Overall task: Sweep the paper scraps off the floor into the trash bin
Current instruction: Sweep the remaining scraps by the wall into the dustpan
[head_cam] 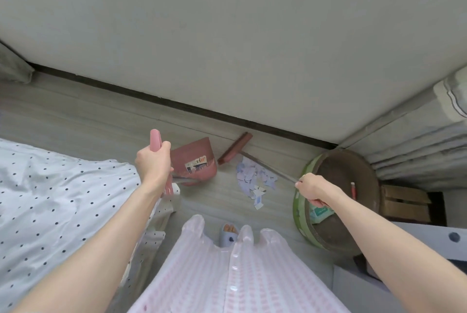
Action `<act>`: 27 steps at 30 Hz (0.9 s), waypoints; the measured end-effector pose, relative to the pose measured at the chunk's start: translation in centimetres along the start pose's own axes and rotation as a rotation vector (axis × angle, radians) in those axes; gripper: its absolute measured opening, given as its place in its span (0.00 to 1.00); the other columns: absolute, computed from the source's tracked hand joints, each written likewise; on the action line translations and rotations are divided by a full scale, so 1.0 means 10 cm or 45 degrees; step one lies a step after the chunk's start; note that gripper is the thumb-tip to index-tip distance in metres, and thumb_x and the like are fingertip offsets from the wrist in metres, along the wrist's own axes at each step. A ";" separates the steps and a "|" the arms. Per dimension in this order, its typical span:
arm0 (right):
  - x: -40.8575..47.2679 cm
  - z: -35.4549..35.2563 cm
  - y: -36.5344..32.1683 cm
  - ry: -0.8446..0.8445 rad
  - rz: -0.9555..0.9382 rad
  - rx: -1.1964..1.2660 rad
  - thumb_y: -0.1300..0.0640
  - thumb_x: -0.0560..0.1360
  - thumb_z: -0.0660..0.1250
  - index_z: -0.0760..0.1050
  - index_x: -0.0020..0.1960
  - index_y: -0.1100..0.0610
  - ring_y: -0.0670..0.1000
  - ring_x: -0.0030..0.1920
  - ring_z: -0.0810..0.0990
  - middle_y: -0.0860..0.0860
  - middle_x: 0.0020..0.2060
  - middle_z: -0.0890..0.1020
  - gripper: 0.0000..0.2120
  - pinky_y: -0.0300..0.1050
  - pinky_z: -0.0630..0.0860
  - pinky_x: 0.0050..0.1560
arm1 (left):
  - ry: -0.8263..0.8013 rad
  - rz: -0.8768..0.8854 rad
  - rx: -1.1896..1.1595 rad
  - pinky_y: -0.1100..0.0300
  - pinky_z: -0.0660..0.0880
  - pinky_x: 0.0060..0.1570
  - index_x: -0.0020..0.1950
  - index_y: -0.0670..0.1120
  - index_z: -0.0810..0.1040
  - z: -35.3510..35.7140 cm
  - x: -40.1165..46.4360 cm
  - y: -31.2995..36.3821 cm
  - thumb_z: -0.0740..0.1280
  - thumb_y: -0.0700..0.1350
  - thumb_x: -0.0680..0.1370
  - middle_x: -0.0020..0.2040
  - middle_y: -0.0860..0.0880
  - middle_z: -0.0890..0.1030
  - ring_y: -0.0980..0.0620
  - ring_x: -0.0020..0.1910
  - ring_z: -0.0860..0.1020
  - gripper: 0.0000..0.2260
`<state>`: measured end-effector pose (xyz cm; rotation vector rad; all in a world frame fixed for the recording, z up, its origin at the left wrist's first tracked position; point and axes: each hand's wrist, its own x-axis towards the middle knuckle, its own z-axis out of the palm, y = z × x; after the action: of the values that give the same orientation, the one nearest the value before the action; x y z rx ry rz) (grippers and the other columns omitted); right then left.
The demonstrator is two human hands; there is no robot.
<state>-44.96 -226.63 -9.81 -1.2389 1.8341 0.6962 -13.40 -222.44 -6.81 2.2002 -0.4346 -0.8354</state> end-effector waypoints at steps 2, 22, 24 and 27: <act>0.01 0.10 -0.08 -0.005 -0.018 0.023 0.60 0.82 0.50 0.67 0.70 0.62 0.51 0.25 0.70 0.56 0.32 0.73 0.19 0.43 0.72 0.28 | 0.035 -0.024 -0.040 0.56 0.72 0.35 0.32 0.45 0.66 -0.06 -0.01 -0.07 0.62 0.45 0.73 0.30 0.47 0.69 0.49 0.23 0.71 0.11; -0.13 0.74 0.71 -0.166 0.073 0.260 0.63 0.78 0.58 0.70 0.40 0.57 0.41 0.12 0.68 0.54 0.25 0.77 0.09 0.35 0.68 0.20 | -0.265 0.230 0.316 0.56 0.69 0.33 0.32 0.44 0.65 0.09 -0.26 -0.42 0.61 0.43 0.75 0.30 0.46 0.70 0.46 0.26 0.74 0.11; -0.24 0.70 0.72 -0.174 0.151 0.312 0.62 0.77 0.59 0.64 0.33 0.54 0.40 0.09 0.64 0.48 0.11 0.70 0.15 0.31 0.66 0.16 | -0.302 0.246 0.367 0.58 0.68 0.30 0.32 0.44 0.65 0.08 -0.31 -0.47 0.61 0.43 0.75 0.30 0.47 0.69 0.46 0.26 0.74 0.12; -0.40 0.70 0.68 -0.248 0.307 0.316 0.60 0.81 0.51 0.60 0.32 0.58 0.46 0.07 0.61 0.49 0.08 0.63 0.18 0.25 0.58 0.14 | -0.361 0.278 0.423 0.58 0.66 0.29 0.32 0.44 0.64 0.05 -0.42 -0.59 0.62 0.43 0.75 0.29 0.46 0.70 0.45 0.28 0.73 0.13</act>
<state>-48.25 -216.61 -10.05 -0.7711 1.8577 0.6691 -16.50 -216.52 -9.59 2.2796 -0.9965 -1.0148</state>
